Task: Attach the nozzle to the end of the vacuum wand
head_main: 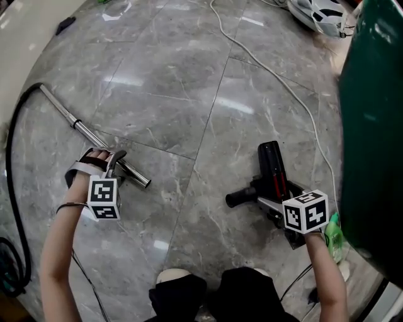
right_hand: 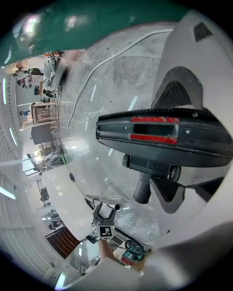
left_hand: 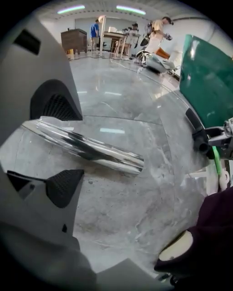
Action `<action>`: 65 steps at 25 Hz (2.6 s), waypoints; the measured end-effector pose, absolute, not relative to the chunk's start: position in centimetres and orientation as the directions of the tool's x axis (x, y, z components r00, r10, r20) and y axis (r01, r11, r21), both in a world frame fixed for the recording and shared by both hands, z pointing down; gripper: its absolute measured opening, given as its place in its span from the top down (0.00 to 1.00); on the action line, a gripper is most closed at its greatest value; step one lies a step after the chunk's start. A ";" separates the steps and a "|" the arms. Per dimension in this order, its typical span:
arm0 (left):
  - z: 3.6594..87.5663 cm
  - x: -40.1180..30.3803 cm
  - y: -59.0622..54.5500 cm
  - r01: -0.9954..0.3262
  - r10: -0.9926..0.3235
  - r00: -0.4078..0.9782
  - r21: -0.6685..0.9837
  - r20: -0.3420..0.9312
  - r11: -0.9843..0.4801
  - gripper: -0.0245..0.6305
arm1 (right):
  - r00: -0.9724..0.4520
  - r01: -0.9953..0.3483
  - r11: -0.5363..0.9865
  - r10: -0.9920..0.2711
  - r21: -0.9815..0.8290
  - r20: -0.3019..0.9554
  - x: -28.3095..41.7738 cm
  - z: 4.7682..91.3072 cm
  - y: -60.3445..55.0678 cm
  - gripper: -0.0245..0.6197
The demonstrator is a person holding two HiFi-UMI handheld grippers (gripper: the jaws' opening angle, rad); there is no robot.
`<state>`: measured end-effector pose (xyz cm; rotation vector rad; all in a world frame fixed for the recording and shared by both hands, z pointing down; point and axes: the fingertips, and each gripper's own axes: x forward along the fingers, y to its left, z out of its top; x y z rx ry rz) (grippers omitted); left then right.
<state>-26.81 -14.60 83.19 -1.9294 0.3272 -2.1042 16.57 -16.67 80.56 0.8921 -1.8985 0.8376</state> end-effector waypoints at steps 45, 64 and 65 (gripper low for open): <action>78.1 -2.6 -11.8 -0.109 -0.016 0.252 0.012 0.968 -0.994 0.67 | -0.290 -0.830 0.548 -0.270 -0.101 0.918 22.4 82.4 -15.1 0.34; 75.1 -0.7 -18.6 -0.221 -0.183 0.339 -0.111 0.923 -0.969 0.66 | -0.141 -0.980 0.192 -0.508 -0.048 0.850 22.3 79.7 -14.7 0.34; 75.2 -0.8 -18.6 -0.222 -0.186 0.336 -0.114 0.923 -0.968 0.66 | -0.136 -0.982 0.185 -0.510 -0.046 0.849 22.0 79.6 -14.6 0.34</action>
